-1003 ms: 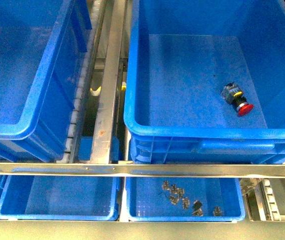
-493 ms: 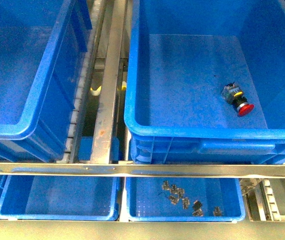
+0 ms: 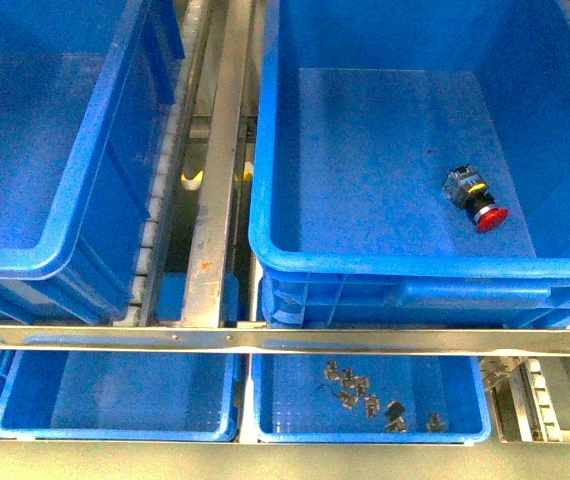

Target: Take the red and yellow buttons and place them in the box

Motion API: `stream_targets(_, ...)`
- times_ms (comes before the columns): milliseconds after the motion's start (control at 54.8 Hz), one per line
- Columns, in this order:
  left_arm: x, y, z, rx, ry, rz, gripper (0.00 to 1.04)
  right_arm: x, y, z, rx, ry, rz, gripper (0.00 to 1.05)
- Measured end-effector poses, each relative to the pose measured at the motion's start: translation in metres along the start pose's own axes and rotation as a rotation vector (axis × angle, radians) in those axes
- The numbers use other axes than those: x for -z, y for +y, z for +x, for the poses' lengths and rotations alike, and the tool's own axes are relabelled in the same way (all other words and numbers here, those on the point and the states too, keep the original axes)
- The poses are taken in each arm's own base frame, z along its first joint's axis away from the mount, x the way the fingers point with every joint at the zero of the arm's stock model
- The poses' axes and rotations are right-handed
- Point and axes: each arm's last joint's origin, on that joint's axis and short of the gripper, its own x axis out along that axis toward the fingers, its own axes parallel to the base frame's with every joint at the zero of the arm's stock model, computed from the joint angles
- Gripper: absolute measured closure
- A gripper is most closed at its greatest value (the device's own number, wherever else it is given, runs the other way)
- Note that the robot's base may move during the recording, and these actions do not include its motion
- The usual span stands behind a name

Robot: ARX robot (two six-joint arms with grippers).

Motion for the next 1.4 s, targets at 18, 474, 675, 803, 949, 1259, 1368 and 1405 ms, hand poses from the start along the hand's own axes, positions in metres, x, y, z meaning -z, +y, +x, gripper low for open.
stream_targets(18, 0.0, 0.0, 0.0, 0.0, 0.0, 0.0, 0.08, 0.0, 0.0, 0.0, 0.0, 0.0, 0.0, 1.01)
stream_targets(474, 0.0, 0.0, 0.0, 0.0, 0.0, 0.0, 0.08, 0.002, 0.0, -0.012, 0.001, 0.016, 0.0, 1.01)
stream_targets(675, 0.0, 0.0, 0.0, 0.0, 0.0, 0.0, 0.08, 0.002, 0.0, -0.021, 0.0, 0.0, 0.0, 1.01)
stream_targets(803, 0.0, 0.0, 0.0, 0.0, 0.0, 0.0, 0.08, 0.003, 0.0, -0.021, 0.0, 0.005, 0.0, 1.01)
stream_targets(949, 0.0, 0.0, 0.0, 0.0, 0.0, 0.0, 0.08, 0.003, 0.0, -0.021, 0.0, 0.005, -0.001, 0.81)
stream_targets(1259, 0.0, 0.0, 0.0, 0.0, 0.0, 0.0, 0.08, 0.003, 0.0, -0.021, 0.0, 0.005, -0.001, 0.26)
stream_targets(1368, 0.0, 0.0, 0.0, 0.0, 0.0, 0.0, 0.08, 0.003, 0.0, -0.021, 0.0, 0.005, 0.0, 0.06)
stream_targets(1405, 0.0, 0.0, 0.0, 0.0, 0.0, 0.0, 0.08, 0.003, 0.0, -0.021, 0.0, 0.005, 0.0, 0.06)
